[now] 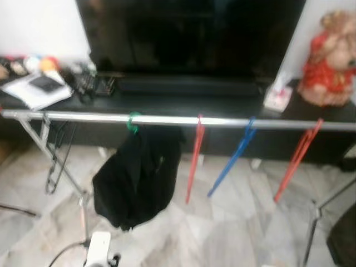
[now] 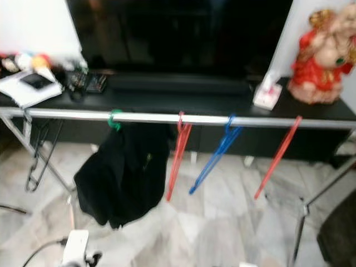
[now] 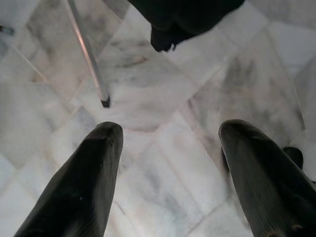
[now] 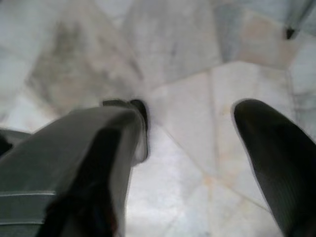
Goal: Hang hanger
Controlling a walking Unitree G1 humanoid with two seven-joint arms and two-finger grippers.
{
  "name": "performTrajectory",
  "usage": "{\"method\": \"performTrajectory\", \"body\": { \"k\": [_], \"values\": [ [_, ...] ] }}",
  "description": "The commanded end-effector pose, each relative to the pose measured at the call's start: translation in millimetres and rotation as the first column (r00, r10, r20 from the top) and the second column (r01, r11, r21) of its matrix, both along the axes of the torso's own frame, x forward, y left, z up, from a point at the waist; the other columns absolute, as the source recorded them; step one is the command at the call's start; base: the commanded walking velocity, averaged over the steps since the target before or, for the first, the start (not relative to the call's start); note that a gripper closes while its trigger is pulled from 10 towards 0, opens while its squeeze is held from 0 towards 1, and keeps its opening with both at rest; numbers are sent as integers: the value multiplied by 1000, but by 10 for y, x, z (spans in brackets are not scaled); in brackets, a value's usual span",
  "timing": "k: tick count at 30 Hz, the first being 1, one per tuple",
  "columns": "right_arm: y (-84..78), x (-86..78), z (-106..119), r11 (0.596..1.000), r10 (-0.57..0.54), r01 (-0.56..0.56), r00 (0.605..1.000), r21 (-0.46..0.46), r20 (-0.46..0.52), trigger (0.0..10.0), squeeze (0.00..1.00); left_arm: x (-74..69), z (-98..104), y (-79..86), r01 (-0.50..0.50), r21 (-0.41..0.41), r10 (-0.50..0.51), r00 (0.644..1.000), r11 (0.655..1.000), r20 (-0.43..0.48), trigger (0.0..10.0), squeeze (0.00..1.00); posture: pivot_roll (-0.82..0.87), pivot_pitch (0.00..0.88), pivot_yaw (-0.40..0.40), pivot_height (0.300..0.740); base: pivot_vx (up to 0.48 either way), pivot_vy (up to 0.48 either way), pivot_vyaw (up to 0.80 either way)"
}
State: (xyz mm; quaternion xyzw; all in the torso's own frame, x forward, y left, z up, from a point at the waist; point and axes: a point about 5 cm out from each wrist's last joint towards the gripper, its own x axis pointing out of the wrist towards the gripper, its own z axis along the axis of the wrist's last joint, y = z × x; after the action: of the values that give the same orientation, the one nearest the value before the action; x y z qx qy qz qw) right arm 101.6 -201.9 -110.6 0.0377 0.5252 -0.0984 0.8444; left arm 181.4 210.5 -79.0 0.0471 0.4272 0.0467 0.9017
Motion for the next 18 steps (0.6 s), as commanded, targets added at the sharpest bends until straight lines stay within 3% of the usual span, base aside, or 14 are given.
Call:
{"method": "performTrajectory", "body": {
  "k": [1,18],
  "values": [
    [94,4,-13,1000,14,-14,1000,22,-3,10000,0,-13,4,68,4,18,-4,1000,1000,-13,10000,0,-42,0,22,740,0,0,0],
    [96,8,-12,999,24,-24,1000,25,-3,10000,0,-13,-6,19,39,20,-39,999,999,-23,10000,0,-42,0,20,740,0,0,0]
  ]
}}
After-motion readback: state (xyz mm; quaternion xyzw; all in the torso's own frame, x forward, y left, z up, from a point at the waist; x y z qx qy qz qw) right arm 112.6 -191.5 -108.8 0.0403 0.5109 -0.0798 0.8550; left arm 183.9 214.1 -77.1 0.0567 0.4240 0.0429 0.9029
